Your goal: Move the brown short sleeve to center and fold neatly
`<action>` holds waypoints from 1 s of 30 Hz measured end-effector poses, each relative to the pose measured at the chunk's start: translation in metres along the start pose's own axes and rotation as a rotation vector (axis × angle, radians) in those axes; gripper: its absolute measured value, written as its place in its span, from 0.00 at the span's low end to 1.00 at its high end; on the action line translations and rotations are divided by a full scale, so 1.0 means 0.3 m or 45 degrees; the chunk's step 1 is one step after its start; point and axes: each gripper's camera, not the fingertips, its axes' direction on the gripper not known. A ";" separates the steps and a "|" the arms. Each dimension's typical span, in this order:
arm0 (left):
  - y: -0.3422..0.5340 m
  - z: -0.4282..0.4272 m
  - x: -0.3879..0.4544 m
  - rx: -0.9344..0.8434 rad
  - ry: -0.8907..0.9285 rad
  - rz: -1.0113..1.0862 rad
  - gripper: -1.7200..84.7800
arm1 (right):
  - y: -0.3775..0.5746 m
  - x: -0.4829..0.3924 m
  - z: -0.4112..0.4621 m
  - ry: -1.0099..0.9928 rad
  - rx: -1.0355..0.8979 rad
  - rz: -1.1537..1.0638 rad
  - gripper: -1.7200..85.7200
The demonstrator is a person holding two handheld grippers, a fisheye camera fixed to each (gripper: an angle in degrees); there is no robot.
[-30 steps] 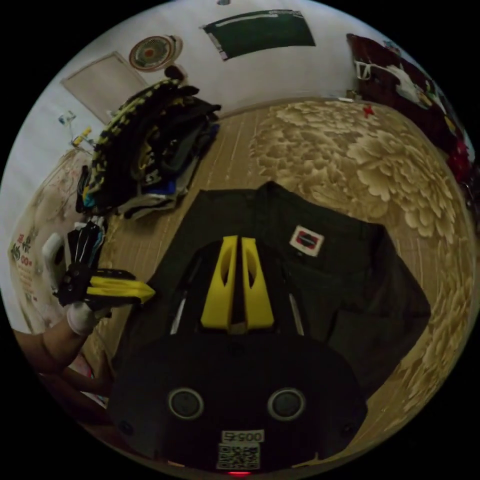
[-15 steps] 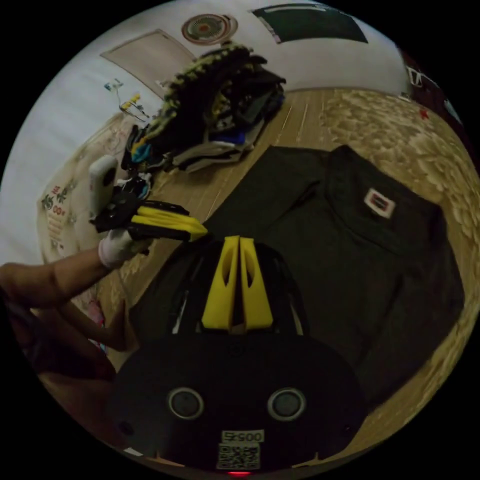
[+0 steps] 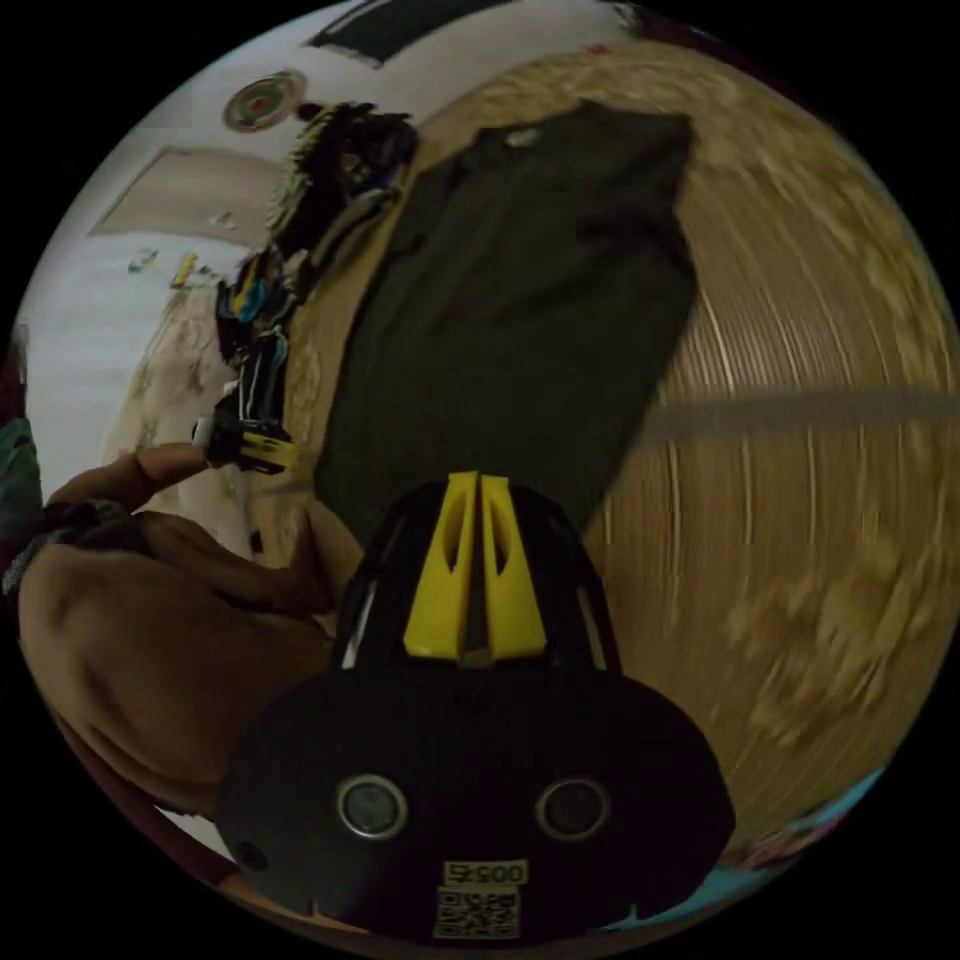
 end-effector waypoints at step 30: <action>0.086 0.009 -0.158 0.082 0.058 0.054 0.05 | 0.543 0.526 -0.037 -0.146 -0.116 0.219 0.01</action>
